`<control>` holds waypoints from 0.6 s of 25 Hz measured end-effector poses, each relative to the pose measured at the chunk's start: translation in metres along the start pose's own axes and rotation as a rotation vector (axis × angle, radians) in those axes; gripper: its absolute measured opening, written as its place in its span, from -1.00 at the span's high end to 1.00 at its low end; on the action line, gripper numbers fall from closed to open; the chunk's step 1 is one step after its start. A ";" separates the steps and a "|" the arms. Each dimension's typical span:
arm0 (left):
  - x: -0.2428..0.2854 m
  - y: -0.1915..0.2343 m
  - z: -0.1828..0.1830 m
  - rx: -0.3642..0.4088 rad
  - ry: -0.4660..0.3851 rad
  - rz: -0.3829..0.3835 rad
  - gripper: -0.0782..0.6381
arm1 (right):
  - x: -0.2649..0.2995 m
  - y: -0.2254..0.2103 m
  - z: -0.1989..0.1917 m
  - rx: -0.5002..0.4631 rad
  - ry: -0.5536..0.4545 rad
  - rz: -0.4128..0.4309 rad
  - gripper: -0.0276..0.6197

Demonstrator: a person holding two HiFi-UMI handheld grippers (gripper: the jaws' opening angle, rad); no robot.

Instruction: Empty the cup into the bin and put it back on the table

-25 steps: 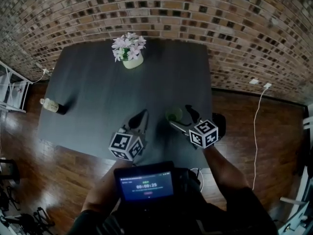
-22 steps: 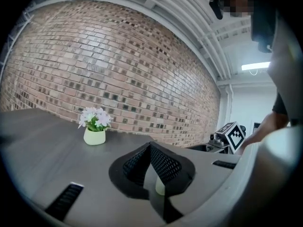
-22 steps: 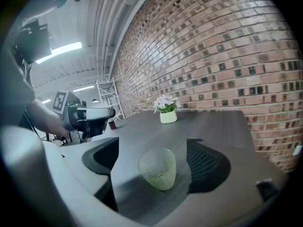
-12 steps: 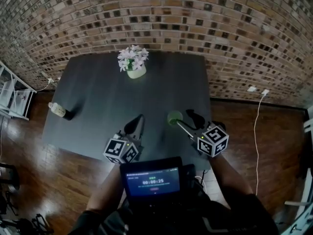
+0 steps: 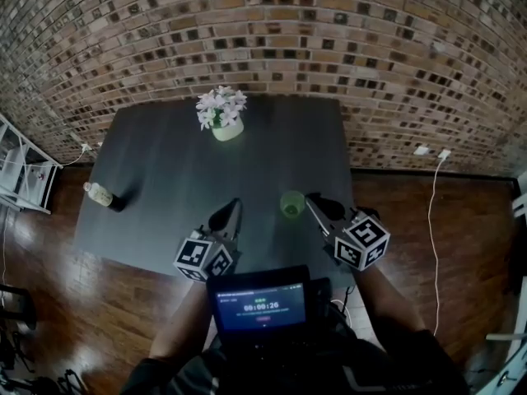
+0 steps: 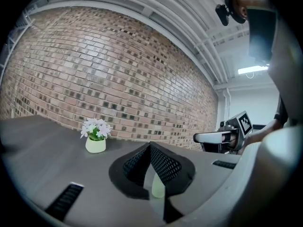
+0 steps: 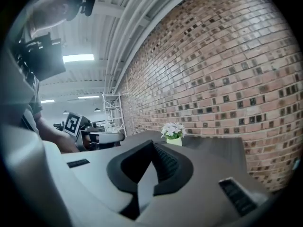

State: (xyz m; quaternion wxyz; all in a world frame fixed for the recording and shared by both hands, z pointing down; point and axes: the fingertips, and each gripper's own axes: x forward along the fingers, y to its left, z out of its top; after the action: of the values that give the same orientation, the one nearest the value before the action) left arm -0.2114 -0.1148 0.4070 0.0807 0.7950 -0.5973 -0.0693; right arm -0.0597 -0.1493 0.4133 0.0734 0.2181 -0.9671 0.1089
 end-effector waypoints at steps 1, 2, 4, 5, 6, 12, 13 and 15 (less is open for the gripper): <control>0.001 -0.001 0.001 0.000 -0.001 -0.002 0.81 | -0.001 0.000 0.001 -0.006 0.003 -0.001 0.91; 0.002 -0.002 0.000 0.002 -0.001 -0.006 0.81 | -0.003 0.000 0.002 -0.012 0.006 -0.002 0.91; 0.003 -0.005 0.002 -0.005 -0.008 -0.009 0.81 | -0.005 -0.001 0.004 -0.021 0.007 -0.013 0.91; 0.003 -0.005 0.003 -0.009 -0.012 -0.009 0.81 | -0.006 -0.002 0.004 -0.022 0.006 -0.018 0.91; 0.003 -0.006 0.004 -0.010 -0.016 -0.010 0.81 | -0.006 -0.002 0.005 -0.020 0.006 -0.021 0.91; 0.003 -0.006 0.003 -0.001 -0.016 -0.014 0.81 | -0.004 -0.002 0.004 -0.020 0.011 -0.022 0.91; 0.002 -0.006 0.003 -0.005 -0.014 -0.013 0.81 | -0.003 -0.002 0.004 -0.022 0.012 -0.021 0.91; 0.001 -0.005 0.004 -0.013 -0.013 -0.007 0.81 | -0.002 -0.001 0.003 -0.023 0.013 -0.020 0.91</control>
State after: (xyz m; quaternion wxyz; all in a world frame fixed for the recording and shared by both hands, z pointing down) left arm -0.2071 -0.1144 0.4016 0.0816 0.7961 -0.5945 -0.0786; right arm -0.0578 -0.1502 0.4100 0.0833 0.2260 -0.9656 0.0983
